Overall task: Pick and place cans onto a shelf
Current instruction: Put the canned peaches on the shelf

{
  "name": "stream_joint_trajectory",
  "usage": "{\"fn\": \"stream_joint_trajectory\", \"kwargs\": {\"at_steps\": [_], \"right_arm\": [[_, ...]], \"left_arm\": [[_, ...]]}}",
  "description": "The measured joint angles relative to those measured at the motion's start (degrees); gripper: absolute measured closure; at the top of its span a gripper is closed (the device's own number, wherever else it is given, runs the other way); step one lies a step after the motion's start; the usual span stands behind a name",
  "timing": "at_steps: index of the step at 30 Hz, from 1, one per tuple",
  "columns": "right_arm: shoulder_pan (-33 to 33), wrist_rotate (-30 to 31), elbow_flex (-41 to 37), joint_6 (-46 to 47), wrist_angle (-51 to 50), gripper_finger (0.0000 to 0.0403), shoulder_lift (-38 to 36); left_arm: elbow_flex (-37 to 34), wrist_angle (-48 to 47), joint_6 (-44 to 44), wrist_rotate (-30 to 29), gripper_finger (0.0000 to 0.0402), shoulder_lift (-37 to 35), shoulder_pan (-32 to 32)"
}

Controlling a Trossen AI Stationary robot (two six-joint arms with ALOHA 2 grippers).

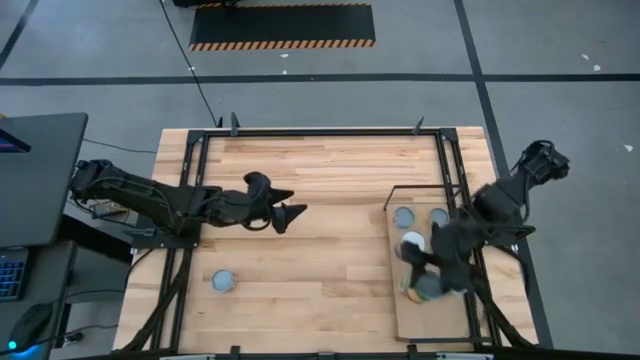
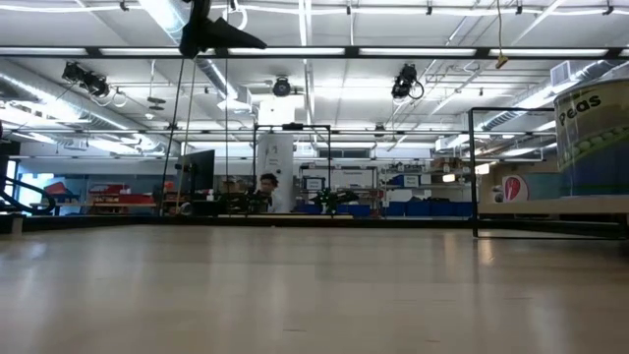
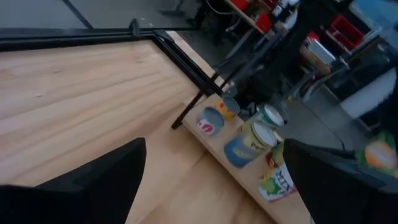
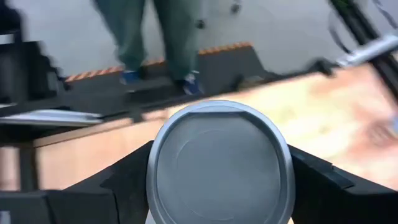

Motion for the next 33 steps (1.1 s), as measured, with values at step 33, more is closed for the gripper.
{"fn": "stream_joint_trajectory", "kwargs": {"at_steps": [33], "right_arm": [[6.2,-7.4,-21.4,-5.5,19.0,0.0106,12.2]], "left_arm": [[0.0,-1.1,-2.7,-2.5,0.0017,0.0,0.0]]}}
